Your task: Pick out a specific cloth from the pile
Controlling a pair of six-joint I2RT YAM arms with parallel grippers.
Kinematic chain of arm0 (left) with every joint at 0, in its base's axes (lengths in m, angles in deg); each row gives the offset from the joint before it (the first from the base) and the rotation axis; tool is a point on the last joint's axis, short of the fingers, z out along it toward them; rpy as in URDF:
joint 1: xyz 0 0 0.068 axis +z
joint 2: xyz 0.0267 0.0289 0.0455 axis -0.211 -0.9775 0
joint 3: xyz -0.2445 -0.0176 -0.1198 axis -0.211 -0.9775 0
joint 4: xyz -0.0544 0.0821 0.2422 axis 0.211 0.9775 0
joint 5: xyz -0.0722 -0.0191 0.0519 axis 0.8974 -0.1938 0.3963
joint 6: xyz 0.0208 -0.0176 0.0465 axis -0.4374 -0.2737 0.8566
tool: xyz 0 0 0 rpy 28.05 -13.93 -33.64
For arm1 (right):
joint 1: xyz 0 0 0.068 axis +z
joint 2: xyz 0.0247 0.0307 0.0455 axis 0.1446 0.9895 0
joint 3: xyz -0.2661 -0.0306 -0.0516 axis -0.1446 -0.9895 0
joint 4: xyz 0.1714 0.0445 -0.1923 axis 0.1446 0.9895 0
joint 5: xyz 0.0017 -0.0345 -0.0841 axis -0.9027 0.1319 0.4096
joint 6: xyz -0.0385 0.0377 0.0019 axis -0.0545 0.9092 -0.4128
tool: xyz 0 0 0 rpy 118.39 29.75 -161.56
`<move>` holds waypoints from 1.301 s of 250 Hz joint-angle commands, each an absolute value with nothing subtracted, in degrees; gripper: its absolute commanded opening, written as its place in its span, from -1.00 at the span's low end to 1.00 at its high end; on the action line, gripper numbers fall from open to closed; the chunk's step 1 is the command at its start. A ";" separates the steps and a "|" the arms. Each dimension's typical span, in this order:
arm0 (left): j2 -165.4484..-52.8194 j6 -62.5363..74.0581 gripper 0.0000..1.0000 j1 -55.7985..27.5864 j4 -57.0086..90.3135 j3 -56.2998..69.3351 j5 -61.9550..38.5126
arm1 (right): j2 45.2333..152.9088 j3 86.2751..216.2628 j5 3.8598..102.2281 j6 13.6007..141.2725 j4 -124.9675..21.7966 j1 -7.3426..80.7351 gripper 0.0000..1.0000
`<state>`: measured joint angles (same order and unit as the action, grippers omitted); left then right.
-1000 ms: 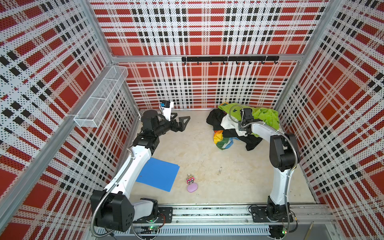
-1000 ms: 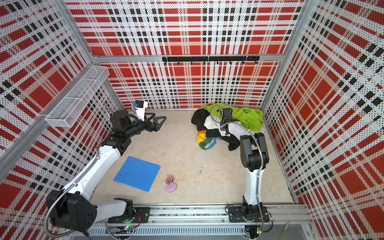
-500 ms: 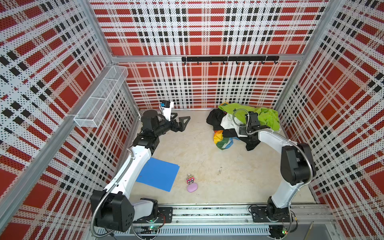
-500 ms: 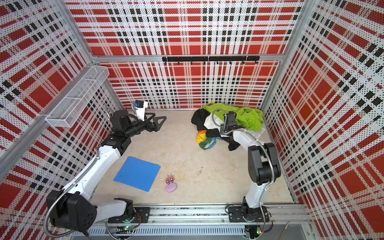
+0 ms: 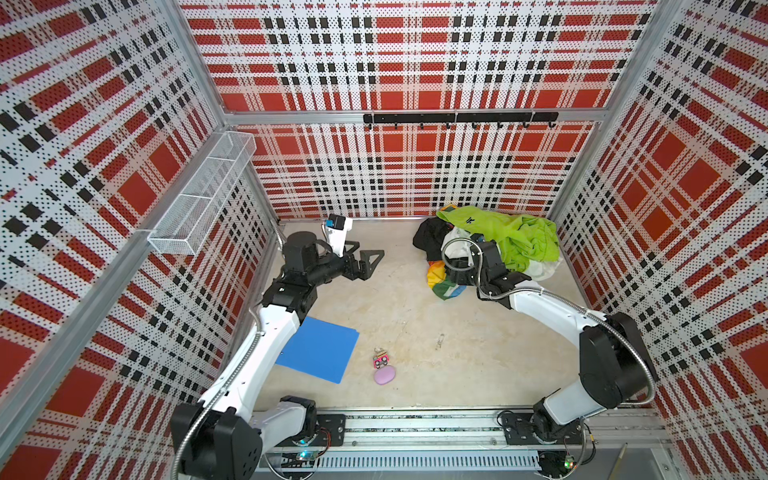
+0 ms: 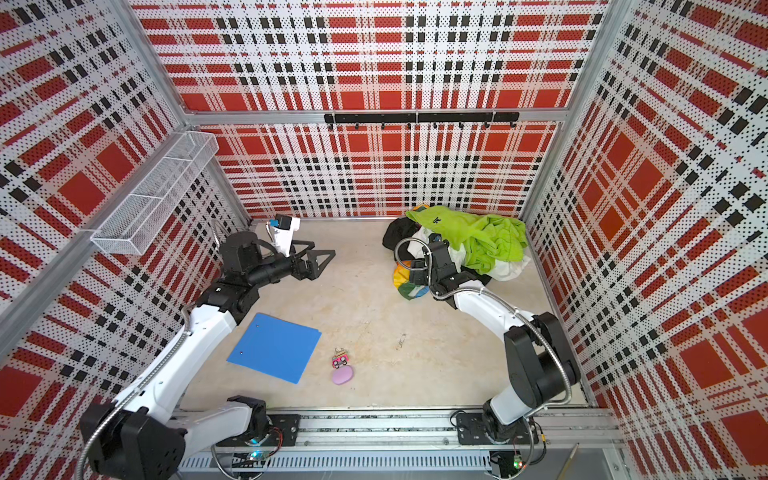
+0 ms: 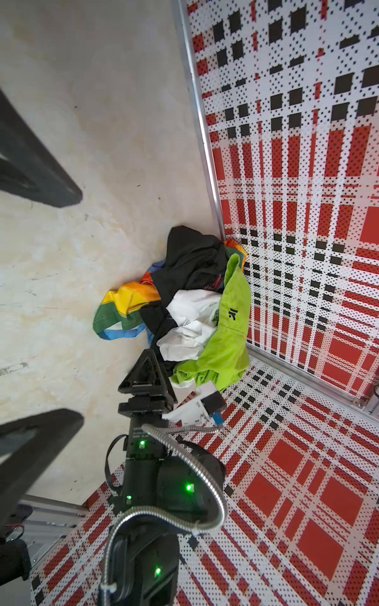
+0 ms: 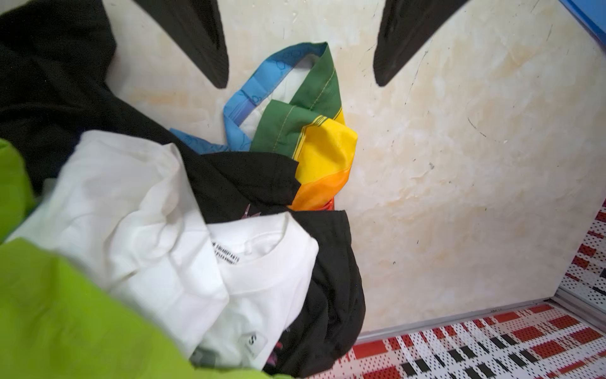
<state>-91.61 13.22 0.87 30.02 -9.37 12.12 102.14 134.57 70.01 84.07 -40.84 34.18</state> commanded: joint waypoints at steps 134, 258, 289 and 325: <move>-88.49 11.69 0.98 1.64 30.10 -12.22 9.67 | 122.93 153.30 73.53 88.09 -34.56 39.79 0.62; -87.61 11.73 0.98 1.68 30.13 -12.22 9.78 | 134.94 163.48 80.98 80.75 -28.02 41.14 0.52; -87.72 11.55 0.98 1.61 30.04 -12.22 10.02 | 136.17 163.08 81.77 81.16 -27.71 41.16 0.18; -87.89 11.40 0.98 1.30 30.05 -12.33 9.58 | 134.73 160.56 82.76 81.62 -28.99 41.15 -0.40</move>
<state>-88.75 12.00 1.27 31.64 -11.99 9.91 135.32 161.91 80.86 82.04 -27.97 40.87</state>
